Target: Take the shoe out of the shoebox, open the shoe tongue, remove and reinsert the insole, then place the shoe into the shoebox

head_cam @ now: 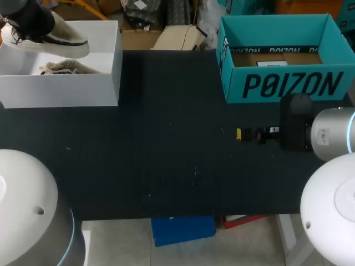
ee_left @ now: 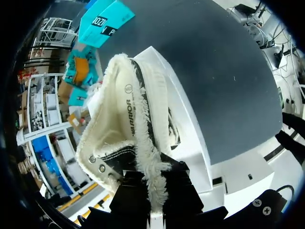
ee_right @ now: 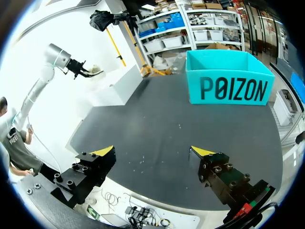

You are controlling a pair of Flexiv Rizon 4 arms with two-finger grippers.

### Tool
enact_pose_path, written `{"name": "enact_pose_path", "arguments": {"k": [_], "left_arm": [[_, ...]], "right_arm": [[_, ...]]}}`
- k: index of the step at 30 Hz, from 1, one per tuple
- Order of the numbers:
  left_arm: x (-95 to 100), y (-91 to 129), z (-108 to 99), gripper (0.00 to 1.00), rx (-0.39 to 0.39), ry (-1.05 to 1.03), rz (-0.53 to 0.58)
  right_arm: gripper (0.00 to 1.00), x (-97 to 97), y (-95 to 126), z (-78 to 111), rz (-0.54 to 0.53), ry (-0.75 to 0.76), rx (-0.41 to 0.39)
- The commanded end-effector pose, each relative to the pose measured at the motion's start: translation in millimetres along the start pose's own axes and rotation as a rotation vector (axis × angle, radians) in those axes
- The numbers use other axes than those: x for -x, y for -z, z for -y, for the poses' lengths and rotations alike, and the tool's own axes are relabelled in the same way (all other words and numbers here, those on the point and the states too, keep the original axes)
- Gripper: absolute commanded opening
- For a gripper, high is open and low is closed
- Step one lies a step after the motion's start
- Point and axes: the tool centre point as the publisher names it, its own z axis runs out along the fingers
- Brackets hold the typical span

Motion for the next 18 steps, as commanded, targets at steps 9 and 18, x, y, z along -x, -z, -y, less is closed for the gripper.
{"name": "enact_pose_path", "arguments": {"k": [9, 18], "left_arm": [[46.2, -72, -34, 0.0, 0.028, 0.098, -0.011], [72.9, -108, -44, 0.0, 0.047, 0.165, -0.018]], "right_arm": [[1.0, 0.5, 0, 0.2, -0.002, -0.001, -0.002], [1.0, 0.5, 0, 0.2, -0.002, -0.001, -0.002]]}}
